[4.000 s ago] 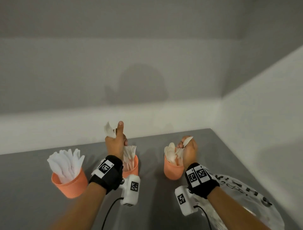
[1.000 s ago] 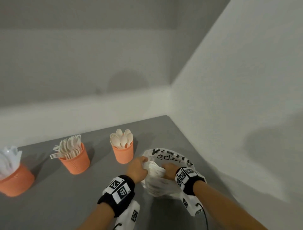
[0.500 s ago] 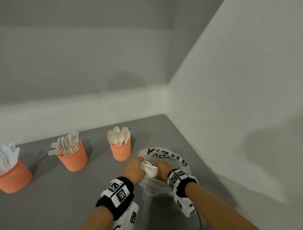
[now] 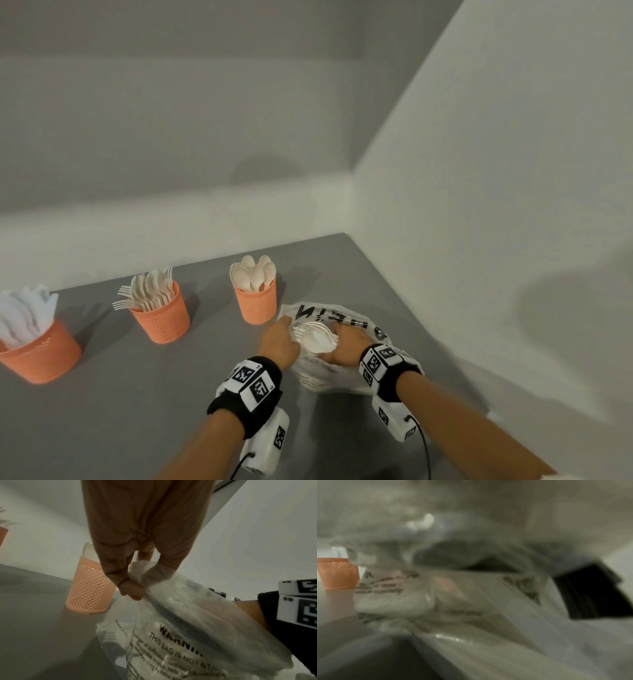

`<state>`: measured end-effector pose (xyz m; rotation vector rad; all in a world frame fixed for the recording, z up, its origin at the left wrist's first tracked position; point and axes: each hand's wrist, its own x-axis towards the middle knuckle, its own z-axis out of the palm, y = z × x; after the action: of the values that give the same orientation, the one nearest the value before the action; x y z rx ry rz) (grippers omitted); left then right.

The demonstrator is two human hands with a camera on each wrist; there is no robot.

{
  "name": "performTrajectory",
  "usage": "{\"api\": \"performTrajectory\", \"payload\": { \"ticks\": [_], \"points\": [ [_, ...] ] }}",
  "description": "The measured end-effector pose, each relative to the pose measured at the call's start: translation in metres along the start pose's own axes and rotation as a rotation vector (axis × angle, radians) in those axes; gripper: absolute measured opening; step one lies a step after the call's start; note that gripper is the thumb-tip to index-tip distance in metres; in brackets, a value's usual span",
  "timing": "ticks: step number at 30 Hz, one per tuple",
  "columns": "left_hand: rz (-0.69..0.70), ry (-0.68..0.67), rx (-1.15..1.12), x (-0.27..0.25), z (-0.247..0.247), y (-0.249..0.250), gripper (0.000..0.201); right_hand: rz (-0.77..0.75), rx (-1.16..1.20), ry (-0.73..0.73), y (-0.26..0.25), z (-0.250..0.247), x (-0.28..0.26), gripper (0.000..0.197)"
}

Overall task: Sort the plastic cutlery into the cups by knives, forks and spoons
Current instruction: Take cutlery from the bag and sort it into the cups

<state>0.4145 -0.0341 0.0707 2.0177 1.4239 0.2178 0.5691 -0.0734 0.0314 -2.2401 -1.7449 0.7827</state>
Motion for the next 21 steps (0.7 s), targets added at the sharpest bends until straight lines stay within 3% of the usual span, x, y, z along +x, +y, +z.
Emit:
{"api": "performTrajectory", "payload": {
  "ticks": [3, 10, 13, 21],
  "points": [
    [0.030, -0.039, -0.005, -0.004, 0.001, 0.000, 0.057, -0.016, 0.052, 0.038, -0.002, -0.001, -0.003, 0.069],
    [0.010, -0.012, -0.057, -0.002, -0.004, -0.004, 0.054, 0.018, 0.038, -0.027, -0.003, -0.003, -0.004, 0.069],
    [0.008, 0.014, -0.093, 0.001, -0.003, -0.002, 0.051, -0.003, 0.064, 0.029, 0.000, -0.007, -0.006, 0.060],
    [-0.058, 0.076, -0.181, 0.009, 0.007, 0.004, 0.038, -0.028, 0.181, 0.146, 0.007, -0.008, -0.014, 0.057]
  ]
}}
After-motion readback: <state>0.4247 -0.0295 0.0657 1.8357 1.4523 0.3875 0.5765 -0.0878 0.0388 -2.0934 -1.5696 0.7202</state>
